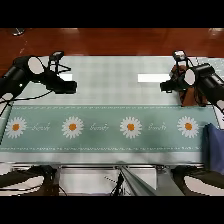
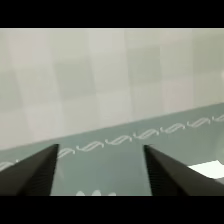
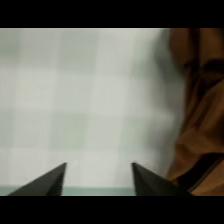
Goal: Fold the shirts.
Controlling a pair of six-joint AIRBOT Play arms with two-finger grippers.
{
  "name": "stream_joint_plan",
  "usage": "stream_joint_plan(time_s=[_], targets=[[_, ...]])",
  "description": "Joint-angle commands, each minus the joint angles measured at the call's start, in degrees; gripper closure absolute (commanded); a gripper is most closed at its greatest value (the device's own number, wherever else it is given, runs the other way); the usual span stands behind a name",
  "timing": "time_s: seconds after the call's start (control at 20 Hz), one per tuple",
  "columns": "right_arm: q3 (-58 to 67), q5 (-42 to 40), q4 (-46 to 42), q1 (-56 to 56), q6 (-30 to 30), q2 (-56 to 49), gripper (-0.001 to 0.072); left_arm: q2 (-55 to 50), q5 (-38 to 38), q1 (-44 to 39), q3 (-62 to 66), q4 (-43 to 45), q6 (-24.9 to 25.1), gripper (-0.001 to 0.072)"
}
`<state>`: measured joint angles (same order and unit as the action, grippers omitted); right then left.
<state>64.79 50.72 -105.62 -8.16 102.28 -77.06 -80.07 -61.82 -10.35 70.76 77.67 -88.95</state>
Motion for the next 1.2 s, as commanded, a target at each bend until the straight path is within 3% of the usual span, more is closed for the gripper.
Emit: stream_joint_plan(time_s=[0.0, 0.15, 0.3, 0.4, 0.6, 0.65, 0.7, 0.75, 0.9, 1.05, 1.15], targets=[[0.37, -12.13, -18.53, 3.58, 12.63, -1.09, 0.0147, -0.02, 10.08, 0.15, 0.28, 4.28, 0.35, 0.0003], [2.89, -15.28, -18.6, 13.49, 20.87, -5.62, 0.0147, -0.02, 12.9, 0.96, 0.39, 7.65, 0.35, 0.0003], [6.19, -16.2, -13.94, 21.97, 21.16, -12.87, 0.0147, -0.02, 13.2, 2.69, 0.39, 7.65, 0.35, 0.0003], [8.37, -16.02, -7.48, 25.11, 17.27, -17.35, 0.0147, -0.02, 13.05, 3.58, 0.39, 7.63, 0.24, 0.0003], [11.69, -10.03, 8.48, 27.28, 3.87, -23.8, 0.0171, -0.02, 9.57, 4.66, 0.39, 7.67, -0.72, 0.0004], [12.81, -6.82, 10.82, 27.28, 0.85, -24.55, 0.0355, -0.02, 7.32, 5.18, 0.39, 7.65, -0.76, 0.0004], [14.08, -4.33, 13.16, 27.26, -1.77, -24.5, 0.064, 0.04, 4.37, 5.86, 0.39, 7.65, -0.74, 0.0003], [16.02, -1.9, 16.33, 27.21, -4.79, -23.8, 0.0685, 0.22, 0.61, 6.82, 0.39, 7.65, -0.72, 0.0004], [24.59, 2.97, 24.44, 26.47, -12.35, -17.53, 0.0685, 2.99, -6.95, 10.38, 0.37, 7.58, 0.42, 0.0004], [31.74, 2.43, 25.68, 23.87, -13.9, -6.8, 0.0685, 12.0, -6.99, 12.07, -2.67, 4.39, 2.56, 0.0004], [35.8, 2.58, 25.7, 21.46, -14.62, -0.24, 0.0685, 21.22, -4.26, 12.11, -8.48, -2.58, 4.17, 0.0004]])
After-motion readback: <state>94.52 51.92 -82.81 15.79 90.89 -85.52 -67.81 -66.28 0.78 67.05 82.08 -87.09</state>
